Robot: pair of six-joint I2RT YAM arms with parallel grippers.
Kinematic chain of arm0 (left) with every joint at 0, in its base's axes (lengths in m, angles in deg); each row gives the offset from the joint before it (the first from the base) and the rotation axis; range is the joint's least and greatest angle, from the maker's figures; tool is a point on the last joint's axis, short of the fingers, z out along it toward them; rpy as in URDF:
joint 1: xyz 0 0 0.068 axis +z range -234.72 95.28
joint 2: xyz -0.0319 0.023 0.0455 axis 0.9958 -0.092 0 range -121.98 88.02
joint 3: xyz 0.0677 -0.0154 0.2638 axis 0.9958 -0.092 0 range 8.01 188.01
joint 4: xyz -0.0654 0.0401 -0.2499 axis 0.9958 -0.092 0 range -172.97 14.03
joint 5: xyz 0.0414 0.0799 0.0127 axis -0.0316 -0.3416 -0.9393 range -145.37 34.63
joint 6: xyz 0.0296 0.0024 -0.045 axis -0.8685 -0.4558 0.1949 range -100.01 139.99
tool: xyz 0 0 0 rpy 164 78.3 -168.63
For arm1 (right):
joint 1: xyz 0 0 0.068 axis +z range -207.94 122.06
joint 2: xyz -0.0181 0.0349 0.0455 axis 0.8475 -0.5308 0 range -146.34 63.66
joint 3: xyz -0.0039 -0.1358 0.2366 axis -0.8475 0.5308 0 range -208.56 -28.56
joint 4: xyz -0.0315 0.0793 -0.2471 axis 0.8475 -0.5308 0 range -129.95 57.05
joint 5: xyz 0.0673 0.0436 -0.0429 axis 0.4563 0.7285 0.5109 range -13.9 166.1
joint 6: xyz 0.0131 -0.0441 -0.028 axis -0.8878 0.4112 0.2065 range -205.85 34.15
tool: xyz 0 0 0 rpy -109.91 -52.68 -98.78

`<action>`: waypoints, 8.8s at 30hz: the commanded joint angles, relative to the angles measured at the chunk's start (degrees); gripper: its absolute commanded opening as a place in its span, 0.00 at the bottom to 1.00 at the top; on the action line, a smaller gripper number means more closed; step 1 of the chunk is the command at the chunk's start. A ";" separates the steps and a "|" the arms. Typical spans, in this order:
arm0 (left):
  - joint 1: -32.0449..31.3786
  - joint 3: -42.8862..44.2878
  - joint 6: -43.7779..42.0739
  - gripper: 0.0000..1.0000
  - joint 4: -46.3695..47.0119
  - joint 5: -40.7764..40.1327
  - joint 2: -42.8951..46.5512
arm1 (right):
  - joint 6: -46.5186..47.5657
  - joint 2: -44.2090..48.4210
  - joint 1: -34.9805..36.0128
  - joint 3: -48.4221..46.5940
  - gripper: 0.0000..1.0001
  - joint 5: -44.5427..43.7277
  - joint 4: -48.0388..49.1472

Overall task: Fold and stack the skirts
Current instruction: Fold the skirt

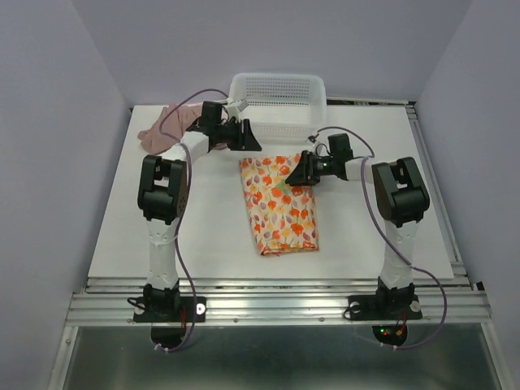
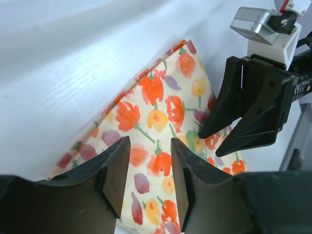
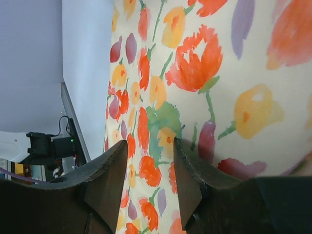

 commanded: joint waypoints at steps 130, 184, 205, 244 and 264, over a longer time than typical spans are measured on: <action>-50.54 -38.55 -56.57 0.00 -28.17 -28.57 47.92 | -6.93 17.11 6.74 18.10 0.53 2.74 0.62; -37.44 -15.44 -66.59 0.00 -50.58 -13.36 36.24 | 30.59 -1.95 5.68 -19.14 0.63 -18.53 -33.63; -29.19 1.78 -72.30 0.00 -53.22 -16.44 19.11 | 32.71 -1.34 5.68 -10.62 0.33 -8.77 -36.62; -25.75 6.11 -75.03 0.50 -38.55 -26.02 12.31 | 32.00 -2.92 5.68 -10.79 0.32 -5.87 -36.71; -12.05 -11.03 -40.05 0.59 -30.21 -4.57 25.17 | 32.36 -3.71 5.68 -12.11 0.31 -7.01 -36.62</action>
